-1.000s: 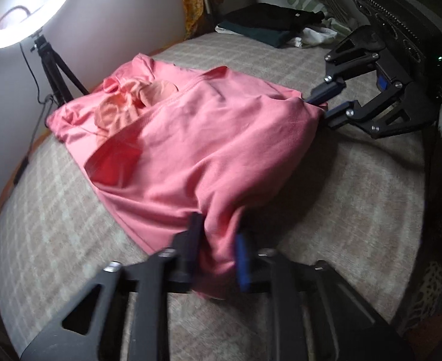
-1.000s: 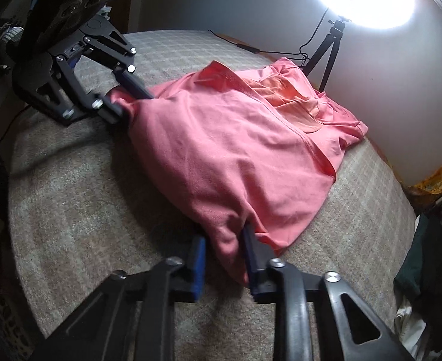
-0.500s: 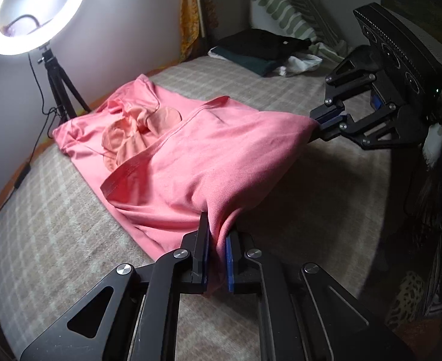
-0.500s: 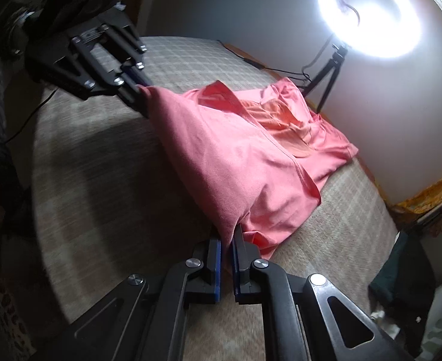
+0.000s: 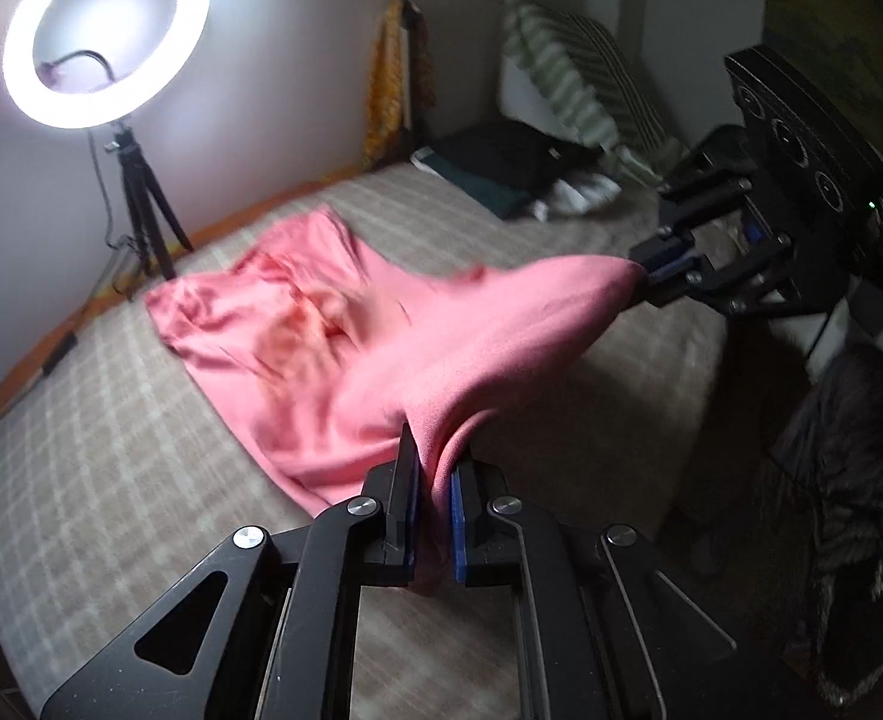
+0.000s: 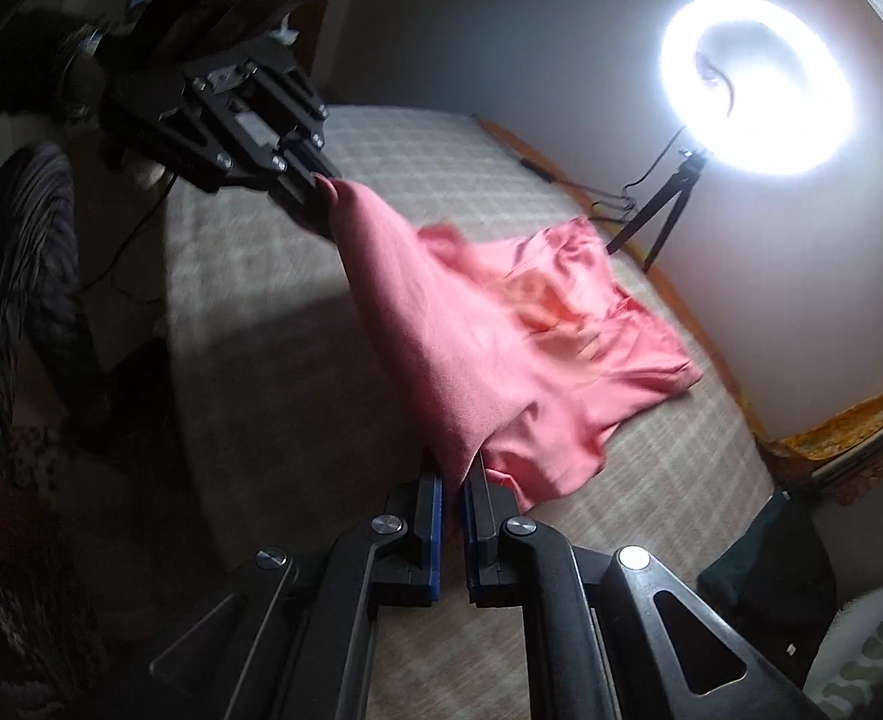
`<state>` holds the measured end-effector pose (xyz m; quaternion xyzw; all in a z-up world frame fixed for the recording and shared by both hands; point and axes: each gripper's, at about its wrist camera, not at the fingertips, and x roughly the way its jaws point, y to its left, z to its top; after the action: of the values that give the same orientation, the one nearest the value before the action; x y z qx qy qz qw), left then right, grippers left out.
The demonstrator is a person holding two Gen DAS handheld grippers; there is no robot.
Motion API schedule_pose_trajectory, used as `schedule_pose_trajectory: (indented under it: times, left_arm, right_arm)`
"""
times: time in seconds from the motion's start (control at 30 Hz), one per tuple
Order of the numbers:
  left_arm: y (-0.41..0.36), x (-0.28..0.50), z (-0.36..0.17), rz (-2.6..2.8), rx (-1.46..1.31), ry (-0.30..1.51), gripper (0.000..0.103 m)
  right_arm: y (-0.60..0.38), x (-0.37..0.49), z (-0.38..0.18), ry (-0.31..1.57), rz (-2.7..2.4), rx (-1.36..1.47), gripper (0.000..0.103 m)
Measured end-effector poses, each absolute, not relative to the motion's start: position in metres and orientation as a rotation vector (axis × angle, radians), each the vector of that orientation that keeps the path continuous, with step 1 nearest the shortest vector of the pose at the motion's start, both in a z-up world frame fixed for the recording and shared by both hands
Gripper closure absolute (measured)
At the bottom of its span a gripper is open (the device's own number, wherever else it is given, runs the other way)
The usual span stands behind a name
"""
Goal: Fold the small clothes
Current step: 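Lift the pink shirt with both tools and fold it over onto itself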
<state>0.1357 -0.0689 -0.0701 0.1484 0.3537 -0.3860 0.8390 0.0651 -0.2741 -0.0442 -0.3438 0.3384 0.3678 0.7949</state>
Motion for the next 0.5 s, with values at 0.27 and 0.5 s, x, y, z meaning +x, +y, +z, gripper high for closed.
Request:
schedule_pose_trajectory:
  times: [0.27,0.5]
  left_arm:
    - [-0.069,0.206,-0.053,-0.765,0.239,0.72,0.097]
    - [-0.073,0.27,-0.06,-0.727,0.212,0.746,0.097]
  right_arm:
    - [-0.273,0.14,-0.031,0.725,0.736,-0.689,0.1]
    - [-0.273,0.229,-0.038,0.767,0.713,-0.625,0.1]
